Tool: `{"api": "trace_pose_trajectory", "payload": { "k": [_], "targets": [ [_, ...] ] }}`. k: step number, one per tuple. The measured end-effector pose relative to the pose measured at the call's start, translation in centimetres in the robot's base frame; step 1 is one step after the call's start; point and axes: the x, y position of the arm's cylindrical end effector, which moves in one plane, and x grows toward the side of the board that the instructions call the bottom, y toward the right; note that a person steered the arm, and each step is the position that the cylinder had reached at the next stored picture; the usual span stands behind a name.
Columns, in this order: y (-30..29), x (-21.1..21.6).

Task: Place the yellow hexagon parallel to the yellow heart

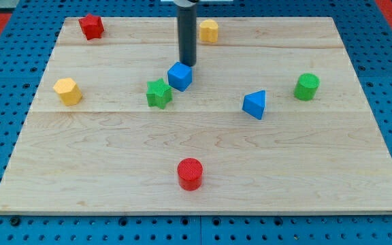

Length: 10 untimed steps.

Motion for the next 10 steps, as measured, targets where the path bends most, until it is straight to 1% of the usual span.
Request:
{"api": "trace_pose_trajectory", "payload": {
  "k": [1, 2, 3, 4, 5, 6, 7, 9, 10],
  "targets": [
    [-12.3, 2.4],
    [-20.9, 3.8],
    [-24.4, 7.3],
    [-22.7, 12.5],
    [-18.7, 9.7],
    [-18.6, 6.5],
    [-15.8, 4.1],
    [-18.0, 0.8],
    [-13.5, -1.0]
  ]
}}
